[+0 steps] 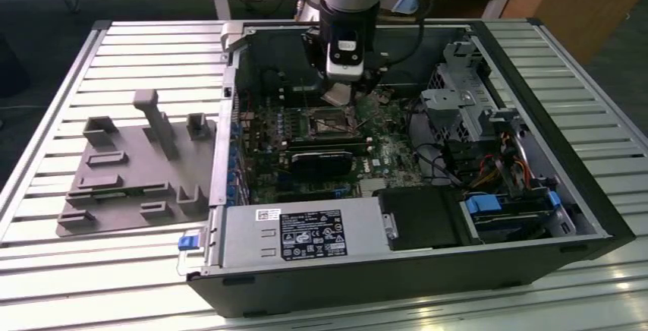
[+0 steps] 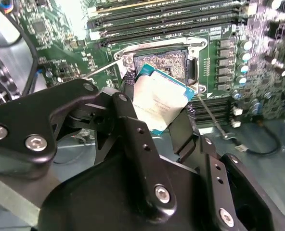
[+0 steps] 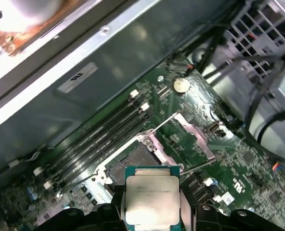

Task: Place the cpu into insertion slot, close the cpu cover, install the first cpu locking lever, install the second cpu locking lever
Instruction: 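Place the cpu into insertion slot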

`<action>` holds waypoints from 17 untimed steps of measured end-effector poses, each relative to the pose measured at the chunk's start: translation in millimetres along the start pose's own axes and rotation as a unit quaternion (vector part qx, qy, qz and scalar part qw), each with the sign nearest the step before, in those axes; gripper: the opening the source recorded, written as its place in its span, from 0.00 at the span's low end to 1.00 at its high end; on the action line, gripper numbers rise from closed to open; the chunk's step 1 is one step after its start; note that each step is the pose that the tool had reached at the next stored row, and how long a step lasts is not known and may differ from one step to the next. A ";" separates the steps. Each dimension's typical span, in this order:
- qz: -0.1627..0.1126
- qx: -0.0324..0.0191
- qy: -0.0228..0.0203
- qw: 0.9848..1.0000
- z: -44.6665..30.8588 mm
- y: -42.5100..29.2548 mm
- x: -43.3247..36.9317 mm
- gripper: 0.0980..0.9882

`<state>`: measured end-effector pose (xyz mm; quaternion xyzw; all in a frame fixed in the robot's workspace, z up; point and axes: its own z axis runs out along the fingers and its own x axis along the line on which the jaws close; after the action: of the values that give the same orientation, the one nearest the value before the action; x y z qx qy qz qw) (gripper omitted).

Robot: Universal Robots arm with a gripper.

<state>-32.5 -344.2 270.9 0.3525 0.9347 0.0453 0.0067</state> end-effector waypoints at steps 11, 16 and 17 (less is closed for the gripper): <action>0.100 -0.002 -0.009 0.995 2.4 -0.2 0.0 0.49; 0.144 -0.003 -0.013 0.989 3.5 -0.3 -0.1 0.49; 0.153 -0.003 -0.014 0.988 3.7 -0.3 -0.1 0.49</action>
<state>-32.5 -344.2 267.2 0.4921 0.8693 0.0437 0.0136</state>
